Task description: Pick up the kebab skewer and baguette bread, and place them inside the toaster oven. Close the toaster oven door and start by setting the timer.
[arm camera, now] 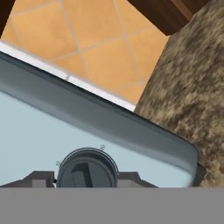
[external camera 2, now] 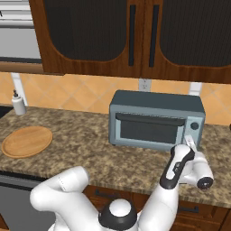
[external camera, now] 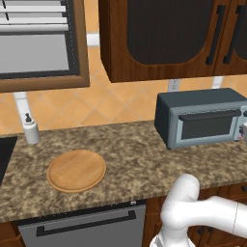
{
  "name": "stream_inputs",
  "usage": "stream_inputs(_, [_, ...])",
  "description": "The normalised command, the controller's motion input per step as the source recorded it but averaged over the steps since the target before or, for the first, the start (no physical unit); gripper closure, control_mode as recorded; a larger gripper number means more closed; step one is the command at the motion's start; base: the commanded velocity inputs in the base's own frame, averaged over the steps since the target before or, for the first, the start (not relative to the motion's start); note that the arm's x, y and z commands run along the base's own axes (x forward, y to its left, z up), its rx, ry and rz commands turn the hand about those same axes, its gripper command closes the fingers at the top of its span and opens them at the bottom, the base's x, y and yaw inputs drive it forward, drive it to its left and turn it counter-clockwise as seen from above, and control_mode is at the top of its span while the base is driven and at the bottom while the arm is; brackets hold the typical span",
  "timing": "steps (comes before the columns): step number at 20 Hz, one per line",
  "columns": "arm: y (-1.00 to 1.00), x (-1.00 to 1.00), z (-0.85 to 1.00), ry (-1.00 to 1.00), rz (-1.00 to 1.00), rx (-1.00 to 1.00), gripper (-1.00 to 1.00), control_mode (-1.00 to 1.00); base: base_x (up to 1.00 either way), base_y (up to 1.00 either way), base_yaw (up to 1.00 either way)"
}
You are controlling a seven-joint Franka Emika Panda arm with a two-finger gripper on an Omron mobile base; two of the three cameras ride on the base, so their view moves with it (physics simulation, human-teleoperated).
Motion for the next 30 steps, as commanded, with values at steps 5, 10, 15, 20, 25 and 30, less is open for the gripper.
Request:
stream_inputs(5, [0.0,0.67,0.02,0.06,-0.12,0.0,1.0,-1.0,0.0,0.0,0.0])
stream_inputs(10, [0.0,0.63,0.06,0.12,-0.14,0.01,1.0,-1.0,0.0,0.0,0.0])
stream_inputs(15, [0.04,0.51,0.01,0.12,-0.17,0.05,1.0,-1.0,0.0,0.0,0.0])
stream_inputs(20, [0.64,0.28,-0.05,0.01,-0.33,0.0,1.0,-1.0,0.0,0.0,0.0])
stream_inputs(25, [1.0,0.27,-0.22,0.0,-0.39,0.0,1.0,-1.0,0.0,0.0,0.0])
stream_inputs(30, [1.0,0.12,-0.38,-0.02,-0.42,0.0,1.0,-1.0,0.0,0.0,0.0])
